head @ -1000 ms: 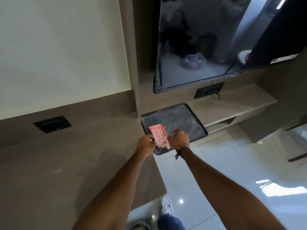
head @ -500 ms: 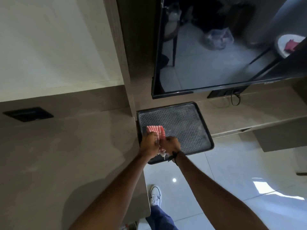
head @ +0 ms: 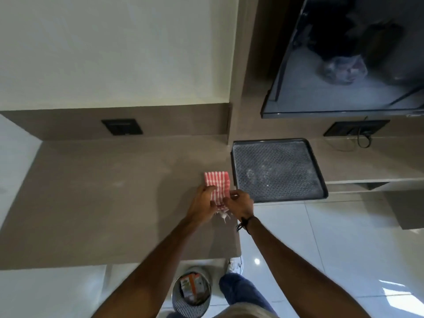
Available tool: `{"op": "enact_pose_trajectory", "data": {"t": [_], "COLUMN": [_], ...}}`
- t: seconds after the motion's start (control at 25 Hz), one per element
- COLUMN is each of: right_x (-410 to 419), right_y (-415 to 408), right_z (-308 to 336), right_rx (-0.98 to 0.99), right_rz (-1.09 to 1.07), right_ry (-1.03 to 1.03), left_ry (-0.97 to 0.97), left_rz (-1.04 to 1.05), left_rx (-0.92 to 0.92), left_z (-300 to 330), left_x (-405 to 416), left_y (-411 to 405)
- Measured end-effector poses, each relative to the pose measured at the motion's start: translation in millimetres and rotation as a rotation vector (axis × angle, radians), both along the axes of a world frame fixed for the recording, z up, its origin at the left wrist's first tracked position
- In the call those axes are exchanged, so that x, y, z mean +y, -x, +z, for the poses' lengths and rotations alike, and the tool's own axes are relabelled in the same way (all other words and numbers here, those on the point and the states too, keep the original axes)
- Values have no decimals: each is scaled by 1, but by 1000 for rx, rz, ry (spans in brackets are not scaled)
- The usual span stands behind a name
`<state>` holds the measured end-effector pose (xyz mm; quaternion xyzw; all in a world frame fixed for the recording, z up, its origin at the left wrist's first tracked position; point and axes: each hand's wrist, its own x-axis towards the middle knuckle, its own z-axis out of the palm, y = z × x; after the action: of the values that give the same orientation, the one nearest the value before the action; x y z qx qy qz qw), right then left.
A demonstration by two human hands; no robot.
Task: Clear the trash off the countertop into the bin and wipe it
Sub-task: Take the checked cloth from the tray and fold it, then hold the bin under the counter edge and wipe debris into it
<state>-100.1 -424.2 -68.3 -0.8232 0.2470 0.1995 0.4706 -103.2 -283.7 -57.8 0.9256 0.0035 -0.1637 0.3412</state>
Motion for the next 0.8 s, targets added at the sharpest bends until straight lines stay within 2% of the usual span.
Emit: {"op": "enact_pose_trajectory", "data": {"t": [0.08,0.24,0.36,0.52,0.68,0.8], "right_x": [3,14,37,70,92,99], "right_y": [30,118,197,279,323,347], "right_z": [-1,3,-21,-106,-252,-366], "right_rx": [-76,-257,-273,-118,181,362], "right_rz": [-39,-240,-314,-315,-303,-271], "right_ry": [117,275,333,322,270,222], "left_ry": [6,104,160,143,52,-110], "left_rz": [-64,-54,-141,-186,56,184], "left_rx": [-40,-274,-302,-110,103,284], "left_z": [-6,-9,-33,-121,-267,-382], "left_x": [14,34,52,84,121,139], "left_y": [21,92,171,264,307,327]}}
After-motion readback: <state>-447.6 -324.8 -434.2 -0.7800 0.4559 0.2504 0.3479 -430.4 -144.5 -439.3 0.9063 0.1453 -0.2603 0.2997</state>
